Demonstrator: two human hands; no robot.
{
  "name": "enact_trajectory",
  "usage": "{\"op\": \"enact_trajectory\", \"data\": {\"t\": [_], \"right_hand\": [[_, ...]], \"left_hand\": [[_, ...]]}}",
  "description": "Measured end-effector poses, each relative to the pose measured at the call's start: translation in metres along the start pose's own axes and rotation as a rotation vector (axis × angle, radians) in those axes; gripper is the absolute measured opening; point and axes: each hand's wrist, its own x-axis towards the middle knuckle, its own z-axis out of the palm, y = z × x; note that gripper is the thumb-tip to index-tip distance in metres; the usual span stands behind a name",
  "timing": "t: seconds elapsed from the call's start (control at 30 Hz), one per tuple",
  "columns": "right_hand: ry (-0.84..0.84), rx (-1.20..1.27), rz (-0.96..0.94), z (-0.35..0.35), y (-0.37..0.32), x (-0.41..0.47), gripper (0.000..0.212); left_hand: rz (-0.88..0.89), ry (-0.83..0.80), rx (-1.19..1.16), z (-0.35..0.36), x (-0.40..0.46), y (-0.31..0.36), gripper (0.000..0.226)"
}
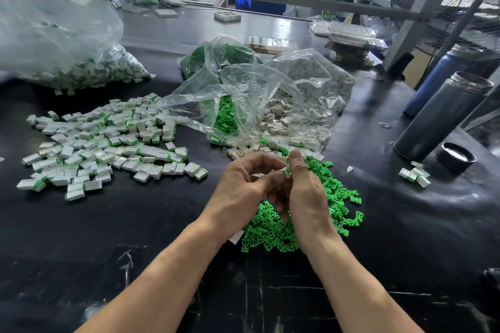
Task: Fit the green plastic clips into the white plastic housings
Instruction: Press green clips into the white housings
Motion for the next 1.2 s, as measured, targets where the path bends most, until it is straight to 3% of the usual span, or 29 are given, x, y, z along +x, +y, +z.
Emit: {"op": "enact_trajectory", "data": {"t": [0.33,0.57,1.2], "right_hand": [[0.113,-0.227,-0.046,0.000,0.012,0.005,0.064],[0.148,-0.250,-0.114,0.001,0.016,0.008,0.071],[0.168,-0.327,-0.150,0.004,0.011,0.010,0.063]], "left_hand": [[0.001,0.026,0.108,0.005,-0.003,0.001,0.006],[-0.019,0.052,0.154,0.007,-0.005,0.003,0.005],[-0.010,0.050,0.185,0.004,-0.004,0.003,0.003]]}}
